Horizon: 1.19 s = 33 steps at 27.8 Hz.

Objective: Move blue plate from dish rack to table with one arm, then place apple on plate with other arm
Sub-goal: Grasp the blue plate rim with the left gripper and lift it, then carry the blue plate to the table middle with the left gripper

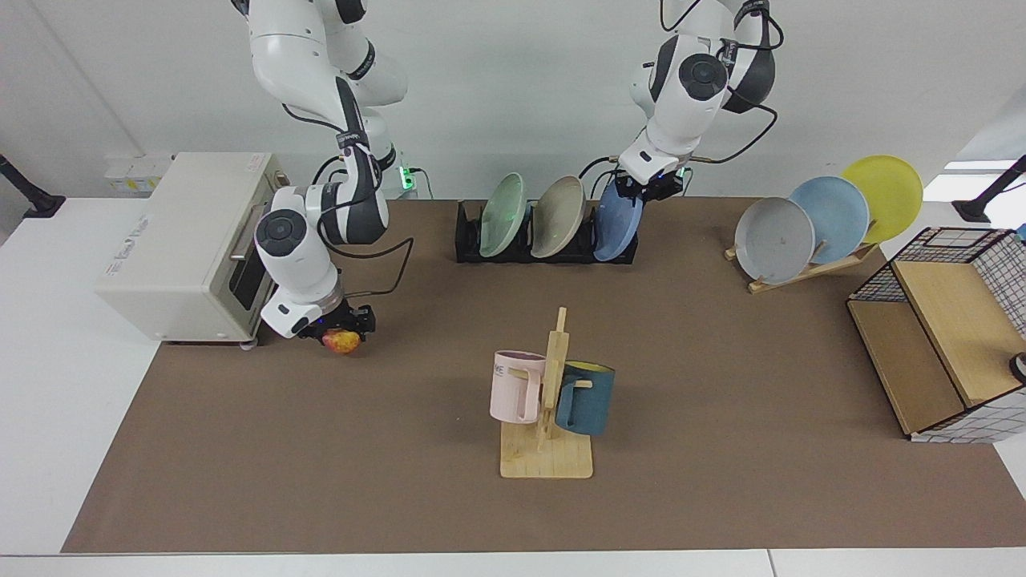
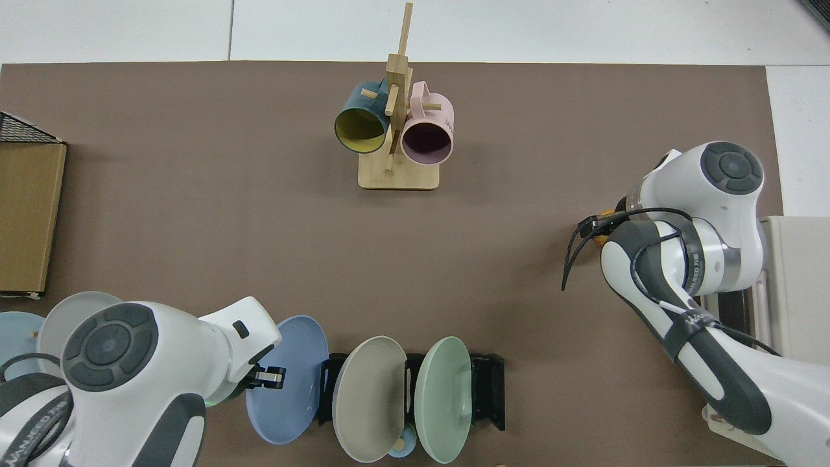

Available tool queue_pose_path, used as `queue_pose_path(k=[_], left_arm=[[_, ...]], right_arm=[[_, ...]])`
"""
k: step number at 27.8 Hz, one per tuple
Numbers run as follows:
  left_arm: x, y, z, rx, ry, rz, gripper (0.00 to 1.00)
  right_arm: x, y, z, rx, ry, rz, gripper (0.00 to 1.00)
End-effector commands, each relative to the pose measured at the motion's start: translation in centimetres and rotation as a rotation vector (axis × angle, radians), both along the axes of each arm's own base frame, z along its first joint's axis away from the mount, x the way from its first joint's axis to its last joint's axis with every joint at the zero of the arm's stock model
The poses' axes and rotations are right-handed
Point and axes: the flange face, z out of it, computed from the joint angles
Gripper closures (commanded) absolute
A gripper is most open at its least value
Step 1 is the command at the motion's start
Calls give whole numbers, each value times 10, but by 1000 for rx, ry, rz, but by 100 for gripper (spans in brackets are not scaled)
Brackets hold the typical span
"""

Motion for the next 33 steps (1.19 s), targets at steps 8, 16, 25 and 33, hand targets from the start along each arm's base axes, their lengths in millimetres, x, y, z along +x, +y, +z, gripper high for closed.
queue_pose_path(k=[8,16,25,33], left_arm=[[57,38,38,-36,-98,82,85],[100,65,27,-152,-220,180,85],[124,55,-27,-332,-162,151,82],[137,26,-76,-520,-115,259,82]], right_arm=[[4,8,98,7,-25,-43,88],[-10,7,160,7,-52,-40,88],[-36,5,207,5,-56,-35,88],[-35,4,202,9,-60,-34,88]])
